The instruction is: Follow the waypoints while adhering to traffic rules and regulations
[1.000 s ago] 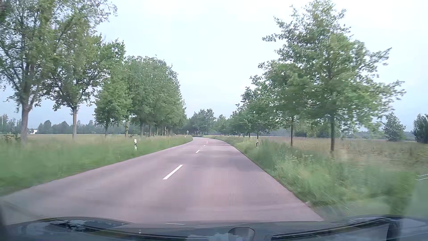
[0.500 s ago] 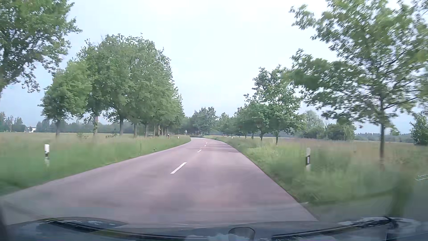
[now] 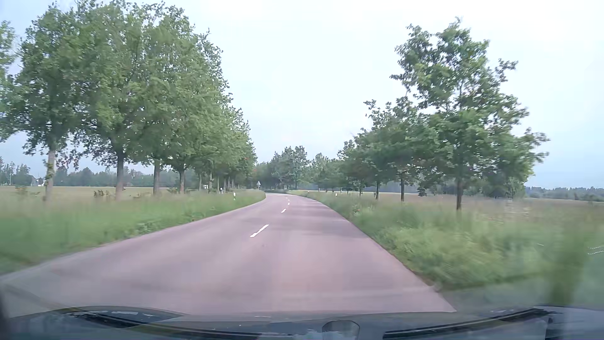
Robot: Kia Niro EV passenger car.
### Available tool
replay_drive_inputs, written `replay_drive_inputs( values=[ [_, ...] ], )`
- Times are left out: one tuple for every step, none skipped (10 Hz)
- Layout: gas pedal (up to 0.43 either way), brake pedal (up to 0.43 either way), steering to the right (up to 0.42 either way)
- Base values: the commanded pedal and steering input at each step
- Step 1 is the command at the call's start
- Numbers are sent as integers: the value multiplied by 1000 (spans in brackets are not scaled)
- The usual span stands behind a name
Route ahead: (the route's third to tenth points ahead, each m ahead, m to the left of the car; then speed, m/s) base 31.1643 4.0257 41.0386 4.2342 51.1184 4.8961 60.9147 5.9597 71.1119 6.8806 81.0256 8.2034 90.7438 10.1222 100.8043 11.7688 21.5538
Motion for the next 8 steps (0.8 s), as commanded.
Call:
replay_drive_inputs(
  values=[
    [280,0,-5],
    [280,0,-4],
    [280,0,-5],
    [280,0,-5],
    [280,0,-5],
    [280,0,-5],
    [280,0,-5],
    [280,0,-5]
  ],
)
